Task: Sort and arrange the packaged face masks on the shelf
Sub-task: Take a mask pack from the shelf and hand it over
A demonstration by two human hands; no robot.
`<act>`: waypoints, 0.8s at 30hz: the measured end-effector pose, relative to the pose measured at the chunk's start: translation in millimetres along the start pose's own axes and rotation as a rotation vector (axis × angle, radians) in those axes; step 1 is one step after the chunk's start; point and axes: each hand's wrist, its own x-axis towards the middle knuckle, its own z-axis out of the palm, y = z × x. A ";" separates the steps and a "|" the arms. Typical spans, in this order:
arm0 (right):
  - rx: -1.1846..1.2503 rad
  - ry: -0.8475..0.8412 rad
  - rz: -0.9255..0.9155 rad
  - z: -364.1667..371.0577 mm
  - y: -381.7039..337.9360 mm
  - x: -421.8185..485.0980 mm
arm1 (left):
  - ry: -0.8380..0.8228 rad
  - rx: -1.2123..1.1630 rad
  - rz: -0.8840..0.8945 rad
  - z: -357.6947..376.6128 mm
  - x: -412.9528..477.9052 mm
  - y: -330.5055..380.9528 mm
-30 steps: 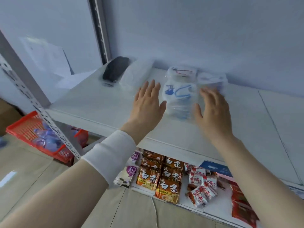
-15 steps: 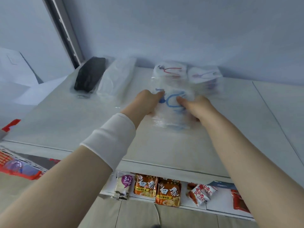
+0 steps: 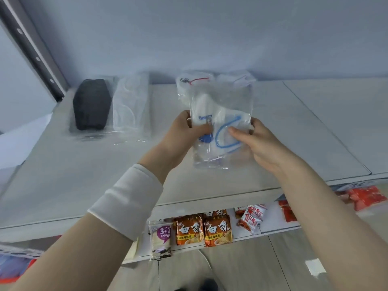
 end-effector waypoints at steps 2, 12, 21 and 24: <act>-0.022 -0.017 -0.104 2.7 -2.6 -9.8 | -0.048 0.035 0.110 -6.9 -6.6 3.2; -0.096 0.016 -0.268 34.2 17.9 -23.6 | -0.005 0.131 0.270 -13.6 -23.0 -4.3; -0.155 0.057 -0.152 28.4 17.3 -26.5 | 0.043 0.113 0.255 -10.7 -17.1 -0.3; -0.109 0.082 -0.143 14.0 12.1 -43.9 | -0.017 0.054 0.212 -0.1 -16.6 6.0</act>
